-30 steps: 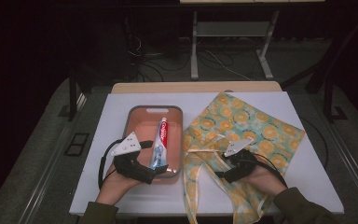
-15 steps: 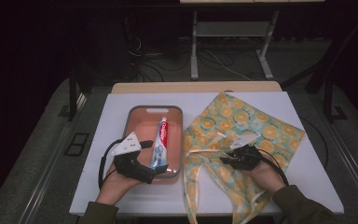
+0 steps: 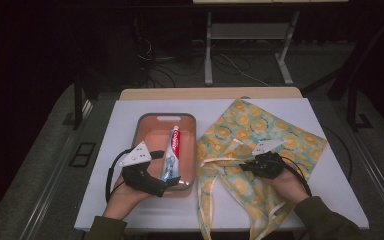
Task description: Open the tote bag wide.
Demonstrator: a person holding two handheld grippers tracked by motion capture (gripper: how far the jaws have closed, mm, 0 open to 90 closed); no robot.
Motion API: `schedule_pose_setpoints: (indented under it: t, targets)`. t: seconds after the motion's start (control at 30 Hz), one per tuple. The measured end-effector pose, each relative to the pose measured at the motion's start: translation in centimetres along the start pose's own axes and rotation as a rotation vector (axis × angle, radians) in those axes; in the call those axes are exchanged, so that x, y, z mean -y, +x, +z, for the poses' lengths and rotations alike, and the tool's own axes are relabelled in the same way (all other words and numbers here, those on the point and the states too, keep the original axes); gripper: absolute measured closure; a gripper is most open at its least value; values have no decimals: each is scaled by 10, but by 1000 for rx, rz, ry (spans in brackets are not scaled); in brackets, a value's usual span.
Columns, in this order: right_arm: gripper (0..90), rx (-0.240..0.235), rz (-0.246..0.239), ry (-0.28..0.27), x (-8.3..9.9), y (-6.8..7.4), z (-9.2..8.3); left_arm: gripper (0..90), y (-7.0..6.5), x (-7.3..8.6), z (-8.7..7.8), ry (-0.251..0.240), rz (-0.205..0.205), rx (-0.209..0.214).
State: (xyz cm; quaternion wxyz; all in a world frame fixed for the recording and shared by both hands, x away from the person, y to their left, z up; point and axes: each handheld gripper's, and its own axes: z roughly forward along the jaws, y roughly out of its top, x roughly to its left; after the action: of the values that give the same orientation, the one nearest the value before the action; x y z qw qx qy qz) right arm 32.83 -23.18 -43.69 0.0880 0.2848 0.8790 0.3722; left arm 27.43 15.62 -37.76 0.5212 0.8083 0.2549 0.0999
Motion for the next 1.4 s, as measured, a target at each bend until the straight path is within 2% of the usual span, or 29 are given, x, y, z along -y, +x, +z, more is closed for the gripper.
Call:
schedule_pose_setpoints:
  t: [0.33,0.5,0.7,0.93,1.2,1.4]
  targets:
    - [880,6,36,-67,-6,-13,-20,0,0,0,0,0,-1,0]
    - [880,3,54,-129,-16,-23,-35,0,0,0,0,-1,-3,1]
    - [880,8,73,-174,-26,-34,-39,0,1,0,0,-1,-3,1]
    - [880,5,123,-233,-37,-47,-45,0,1,0,0,-1,-6,5]
    - [880,-8,131,-239,-37,-49,-45,0,2,-1,0,8,-11,8]
    - [879,-7,130,-234,-36,-50,-45,0,6,-8,3,11,-16,10]
